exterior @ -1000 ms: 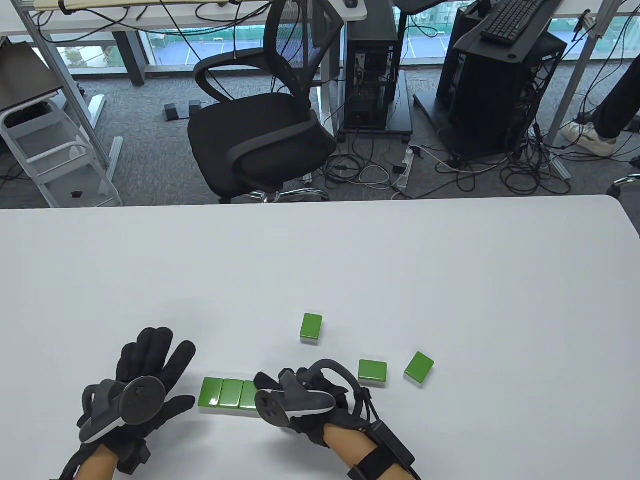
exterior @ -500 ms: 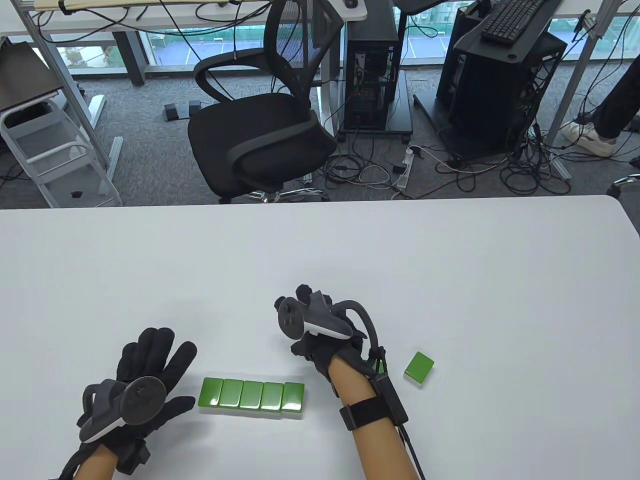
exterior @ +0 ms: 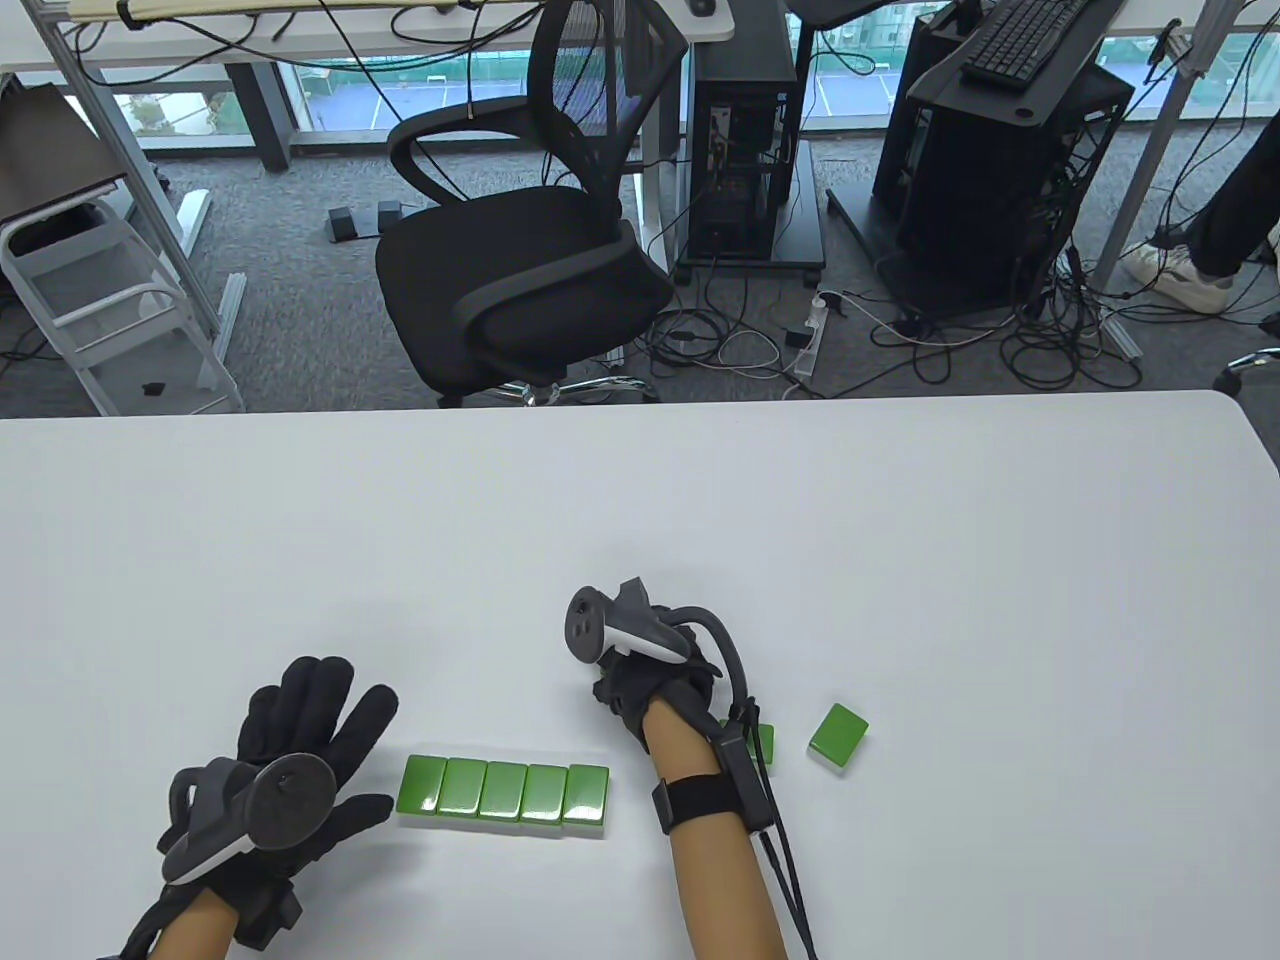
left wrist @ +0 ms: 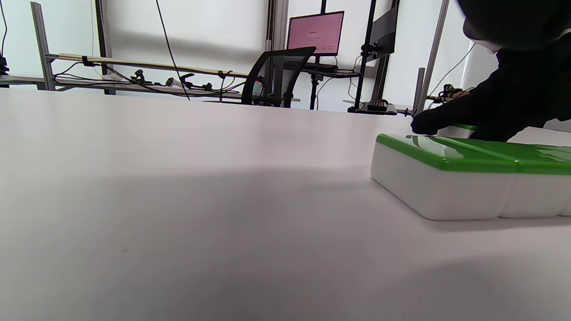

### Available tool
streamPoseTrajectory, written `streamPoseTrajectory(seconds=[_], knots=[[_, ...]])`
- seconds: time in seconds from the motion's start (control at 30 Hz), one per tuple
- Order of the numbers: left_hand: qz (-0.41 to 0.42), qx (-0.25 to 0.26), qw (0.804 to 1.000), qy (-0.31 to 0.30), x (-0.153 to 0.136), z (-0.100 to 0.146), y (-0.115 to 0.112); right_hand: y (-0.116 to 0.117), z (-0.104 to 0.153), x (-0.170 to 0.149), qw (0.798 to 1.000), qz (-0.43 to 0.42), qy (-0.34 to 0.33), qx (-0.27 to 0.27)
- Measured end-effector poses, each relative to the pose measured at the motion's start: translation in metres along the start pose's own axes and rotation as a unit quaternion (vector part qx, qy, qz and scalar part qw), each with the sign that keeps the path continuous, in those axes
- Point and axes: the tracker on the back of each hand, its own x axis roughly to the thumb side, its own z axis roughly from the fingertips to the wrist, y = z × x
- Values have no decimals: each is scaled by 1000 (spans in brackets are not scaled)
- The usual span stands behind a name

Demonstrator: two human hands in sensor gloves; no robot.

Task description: Flip mahjong tiles upright in a row

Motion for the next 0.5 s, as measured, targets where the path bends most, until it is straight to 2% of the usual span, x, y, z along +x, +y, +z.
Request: streamPoseTrajectory(seconds=[0.23, 0.5], knots=[[-7, -10, 1000, 2, 1, -1, -3, 3, 7, 5, 996, 46, -32, -69], [-7, -14, 1000, 3, 2, -1, -2, 4, 33, 7, 989, 72, -88, -96]])
